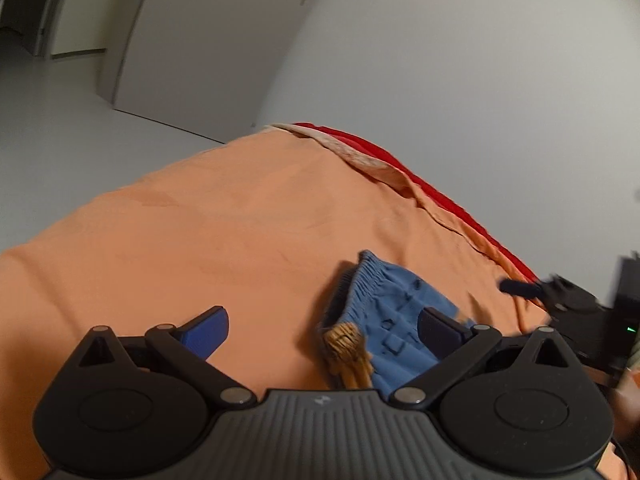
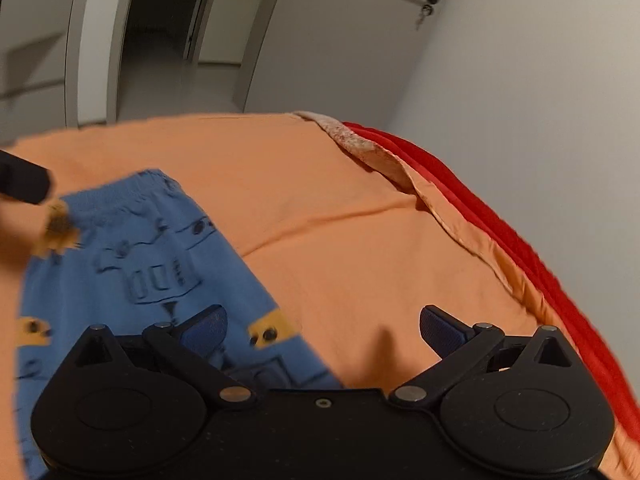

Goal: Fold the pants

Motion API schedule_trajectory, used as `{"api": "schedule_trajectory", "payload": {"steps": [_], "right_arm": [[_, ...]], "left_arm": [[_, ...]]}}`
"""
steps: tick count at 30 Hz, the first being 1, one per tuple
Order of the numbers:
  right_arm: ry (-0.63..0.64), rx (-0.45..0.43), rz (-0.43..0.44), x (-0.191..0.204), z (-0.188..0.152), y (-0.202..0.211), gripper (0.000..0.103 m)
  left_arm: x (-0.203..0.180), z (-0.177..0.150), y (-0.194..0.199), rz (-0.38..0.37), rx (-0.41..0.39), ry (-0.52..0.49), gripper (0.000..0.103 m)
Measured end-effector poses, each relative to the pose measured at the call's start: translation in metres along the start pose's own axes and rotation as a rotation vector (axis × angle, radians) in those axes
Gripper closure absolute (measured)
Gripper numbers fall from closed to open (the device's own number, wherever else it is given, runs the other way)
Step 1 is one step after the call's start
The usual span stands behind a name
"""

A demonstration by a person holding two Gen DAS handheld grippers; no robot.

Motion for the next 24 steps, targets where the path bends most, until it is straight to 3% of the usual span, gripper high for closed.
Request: {"api": "schedule_trajectory", "payload": {"steps": [2, 5, 8, 11, 15, 19, 21, 24], "right_arm": [[0.025, 0.006, -0.048, 0.001, 0.003, -0.015, 0.001], [-0.067, -0.003, -0.028, -0.008, 0.001, -0.025, 0.001], [-0.096, -0.015, -0.01, -0.011, -0.002, -0.026, 0.001], [-0.11, -0.028, -0.01, -0.011, -0.006, -0.023, 0.001], [-0.119, -0.056, -0.033, -0.011, -0.013, -0.019, 0.001], [-0.03, -0.12, -0.184, 0.007, -0.016, 0.003, 0.001], [0.045, -0.133, -0.304, 0.017, -0.02, 0.017, 0.001], [0.049, -0.118, -0.486, 0.022, -0.035, 0.05, 0.001]], "left_arm": [[-0.001, -0.001, -0.004, -0.055, 0.015, -0.001, 0.0], [0.002, -0.001, -0.008, -0.169, 0.043, 0.034, 0.0], [0.005, 0.001, -0.019, -0.196, 0.078, 0.062, 0.001], [0.015, 0.003, -0.03, -0.23, 0.118, 0.156, 0.002], [0.021, 0.009, -0.036, -0.266, 0.104, 0.21, 0.015], [0.02, 0.007, -0.048, -0.306, 0.139, 0.22, 0.032], [0.02, 0.006, -0.051, -0.274, 0.138, 0.208, 0.046], [0.024, 0.007, -0.053, -0.248, 0.144, 0.246, 0.054]]}}
Point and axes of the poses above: each gripper's, at about its wrist camera, not at the fingertips, and y roughly against the way its jaws point, x to its left, z to its top, the point moved 2 cm from there along -y, roughly the way its jaws point, and after that the axes turned 8 degrees about x, right-handed, at the moved point
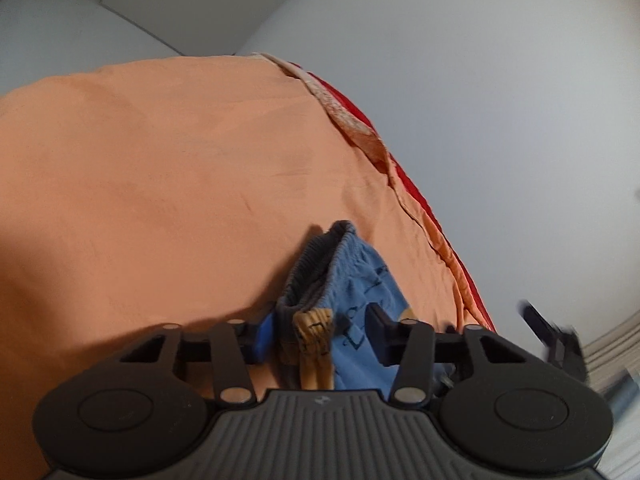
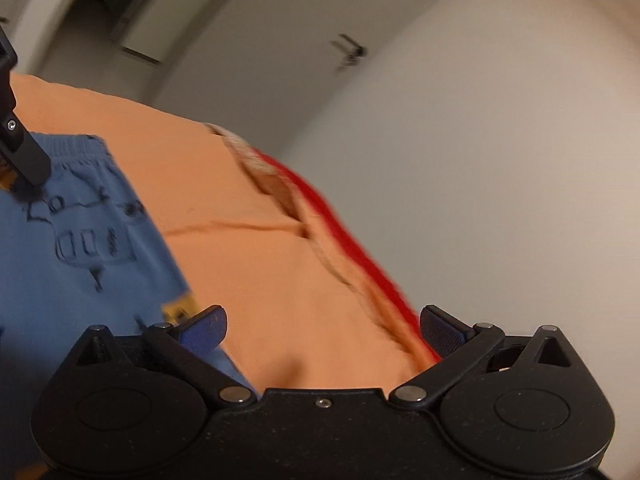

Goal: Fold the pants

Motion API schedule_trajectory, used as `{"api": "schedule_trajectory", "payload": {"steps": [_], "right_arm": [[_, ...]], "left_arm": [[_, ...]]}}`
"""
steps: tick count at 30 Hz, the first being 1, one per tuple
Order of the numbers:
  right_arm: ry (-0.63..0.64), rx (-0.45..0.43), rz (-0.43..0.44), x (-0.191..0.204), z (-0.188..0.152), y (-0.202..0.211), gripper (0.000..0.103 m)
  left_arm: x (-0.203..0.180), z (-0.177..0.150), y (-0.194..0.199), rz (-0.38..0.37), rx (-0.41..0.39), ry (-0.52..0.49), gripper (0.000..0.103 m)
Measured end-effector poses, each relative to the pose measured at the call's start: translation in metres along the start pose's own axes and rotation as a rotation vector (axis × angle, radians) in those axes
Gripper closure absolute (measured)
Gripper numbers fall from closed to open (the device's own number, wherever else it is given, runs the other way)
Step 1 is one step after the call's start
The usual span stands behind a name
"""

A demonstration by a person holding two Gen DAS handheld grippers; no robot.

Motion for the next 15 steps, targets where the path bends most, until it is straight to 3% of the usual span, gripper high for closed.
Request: {"api": "schedule_trajectory", "payload": {"steps": [4, 7, 9, 15], "right_arm": [[-0.182, 0.082, -0.075, -0.028, -0.036, 0.057, 0.001], [-0.326, 0.156, -0.171, -0.035, -0.068, 0.093, 0.001], [-0.388, 0.174, -0.186, -0.029, -0.085, 0.107, 0.001], [-0.288, 0.181, -0.132, 0.011, -0.092, 0.108, 0.001]], "left_arm": [[0.003, 0.002, 0.001, 0.002, 0.001, 0.033, 0.053], [0.0, 0.001, 0.001, 0.012, 0.002, 0.017, 0.047], [-0.003, 0.0, 0.001, 0.019, -0.001, 0.008, 0.041], [-0.01, -0.005, 0.001, 0.046, -0.012, -0.052, 0.036]]}}
Point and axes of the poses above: each gripper's, at about its wrist camera, not at the fingertips, and y roughly against the way its jaws point, x to its left, z to its top, the point moved 2 cm from there along -y, roughly the way its jaws point, and after that the axes turned 8 degrees about x, right-handed, at the moved point
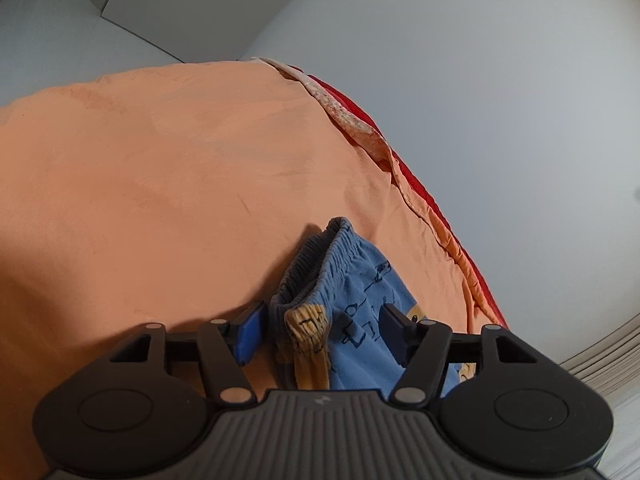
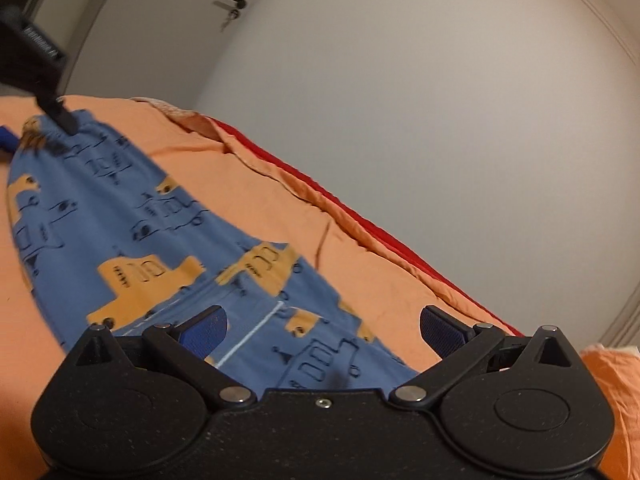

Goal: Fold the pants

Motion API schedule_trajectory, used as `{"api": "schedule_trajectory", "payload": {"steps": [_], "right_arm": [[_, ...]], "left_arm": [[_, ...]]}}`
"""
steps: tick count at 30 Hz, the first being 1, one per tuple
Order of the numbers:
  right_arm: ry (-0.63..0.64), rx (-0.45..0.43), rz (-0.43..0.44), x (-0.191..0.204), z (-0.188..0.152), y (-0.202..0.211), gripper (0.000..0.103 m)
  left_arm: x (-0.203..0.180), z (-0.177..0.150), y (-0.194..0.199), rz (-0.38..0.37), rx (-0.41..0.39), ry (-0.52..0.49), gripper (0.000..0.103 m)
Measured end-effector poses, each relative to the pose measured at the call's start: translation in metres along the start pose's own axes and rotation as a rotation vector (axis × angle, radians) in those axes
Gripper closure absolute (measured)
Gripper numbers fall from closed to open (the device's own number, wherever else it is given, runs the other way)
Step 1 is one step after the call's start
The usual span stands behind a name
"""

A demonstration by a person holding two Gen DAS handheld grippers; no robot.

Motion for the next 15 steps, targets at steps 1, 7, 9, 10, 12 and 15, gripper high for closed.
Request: {"api": "schedule_trajectory", "payload": {"steps": [1, 7, 9, 10, 12, 15], "right_arm": [[0.013, 0.007, 0.007, 0.007, -0.001, -0.005, 0.001], [0.061, -0.092, -0.064, 0.026, -0.018, -0.004, 0.001], [0.101, -0.105, -0.104, 0.033, -0.017, -0.001, 0.001], [0.114, -0.116, -0.122, 0.036, -0.017, -0.001, 0.001], [0.131, -0.132, -0.146, 0.038, -0.017, 0.002, 0.001], [0.13, -0.133, -0.146, 0.037, -0.017, 0.001, 0.001]], "left_arm": [[-0.001, 0.0, 0.0, 0.005, -0.003, -0.002, 0.036], [-0.009, -0.007, 0.0, 0.045, -0.035, -0.029, 0.036], [-0.011, -0.01, 0.0, 0.056, -0.044, -0.042, 0.036], [-0.012, -0.01, 0.001, 0.058, -0.048, -0.044, 0.036], [-0.012, -0.012, 0.001, 0.063, -0.054, -0.045, 0.037], [-0.012, -0.012, 0.004, 0.058, -0.054, -0.034, 0.038]]}}
Point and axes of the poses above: each gripper's, at about its wrist camera, not at the fingertips, and y roughly against the way its jaws point, x to its left, z to its top, the point moved 2 cm from there along -y, roughly the way its jaws point, and after that the axes turned 8 degrees about x, right-handed, at the moved point
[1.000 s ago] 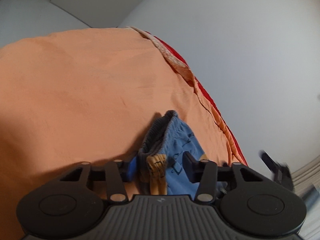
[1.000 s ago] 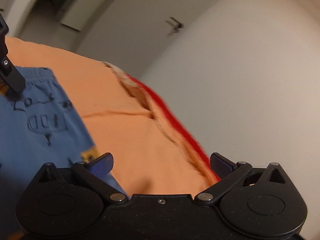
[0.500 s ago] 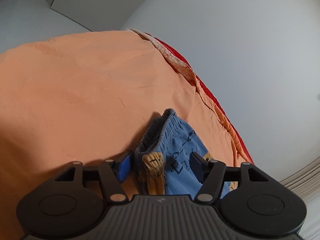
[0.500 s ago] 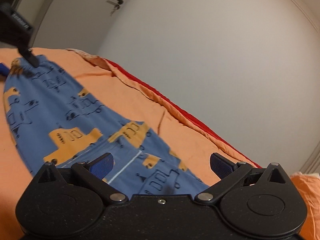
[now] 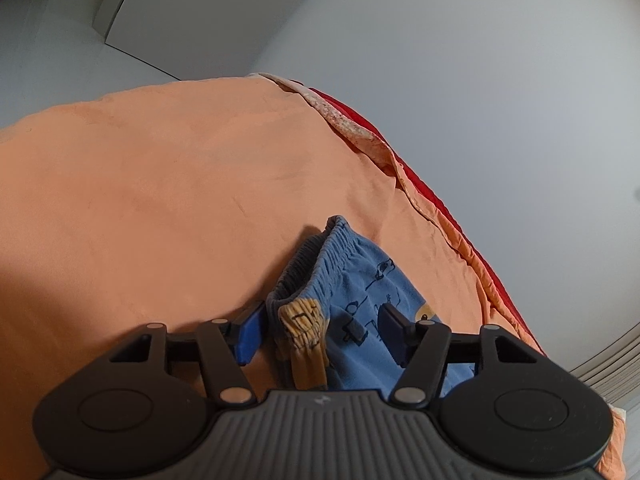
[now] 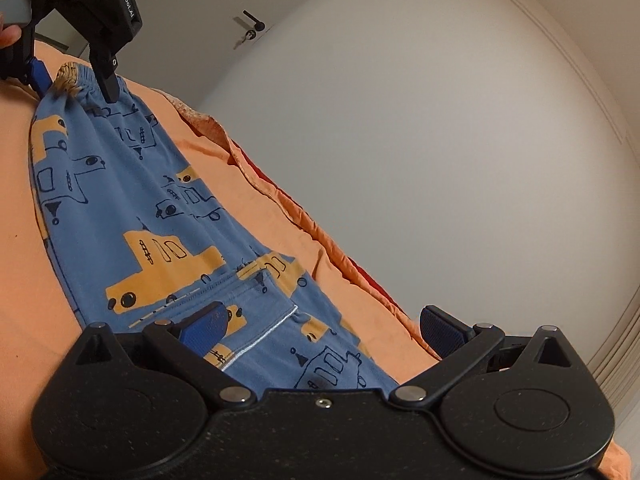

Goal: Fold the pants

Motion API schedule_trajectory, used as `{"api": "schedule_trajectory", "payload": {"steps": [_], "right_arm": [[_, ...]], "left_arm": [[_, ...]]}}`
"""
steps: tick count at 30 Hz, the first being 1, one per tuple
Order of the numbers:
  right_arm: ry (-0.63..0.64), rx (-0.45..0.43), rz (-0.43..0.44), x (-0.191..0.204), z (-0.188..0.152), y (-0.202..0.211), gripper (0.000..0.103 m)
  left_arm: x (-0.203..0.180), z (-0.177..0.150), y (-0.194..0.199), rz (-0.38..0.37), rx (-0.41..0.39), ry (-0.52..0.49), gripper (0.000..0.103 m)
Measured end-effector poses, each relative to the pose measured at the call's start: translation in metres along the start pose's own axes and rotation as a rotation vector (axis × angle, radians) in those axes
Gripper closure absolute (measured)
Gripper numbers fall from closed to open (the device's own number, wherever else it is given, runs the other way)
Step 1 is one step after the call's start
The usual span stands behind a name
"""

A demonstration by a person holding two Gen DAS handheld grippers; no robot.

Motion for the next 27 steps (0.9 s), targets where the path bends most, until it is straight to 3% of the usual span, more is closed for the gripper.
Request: {"api": "schedule_trajectory", "payload": {"steps": [2, 5, 8, 17, 20, 22, 27], "right_arm": [[-0.005, 0.003, 0.006, -0.002, 0.0, 0.0, 0.001], [-0.005, 0.004, 0.008, -0.002, -0.001, 0.0, 0.001], [-0.009, 0.006, 0.01, -0.002, -0.001, 0.0, 0.001], [-0.018, -0.01, 0.011, -0.005, -0.001, 0.003, 0.001], [-0.081, -0.072, 0.08, -0.023, 0.002, 0.015, 0.001], [-0.116, -0.099, 0.077, -0.037, 0.005, 0.025, 0.001], [-0.146, -0.081, 0.085, -0.063, 0.0, 0.044, 0.001]], "left_arm": [[0.0, 0.0, -0.001, 0.003, -0.003, 0.007, 0.045], [0.003, 0.001, -0.001, 0.032, -0.001, 0.014, 0.071], [0.004, 0.001, 0.0, 0.026, 0.003, 0.017, 0.08], [-0.018, -0.004, 0.015, 0.05, -0.082, -0.128, 0.084], [-0.03, -0.01, 0.022, 0.064, -0.122, -0.211, 0.084], [-0.038, -0.013, 0.027, 0.065, -0.143, -0.257, 0.084], [-0.067, -0.022, 0.04, 0.037, -0.161, -0.361, 0.084]]}}
Point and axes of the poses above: each gripper's, at about its wrist camera, not at the fingertips, and y roughly against the way its jaws point, x to its left, z to its top, the point moved 2 cm from there along -y, roughly the way its jaws point, and after that the axes turned 8 degrees about x, right-handed, at the moved point
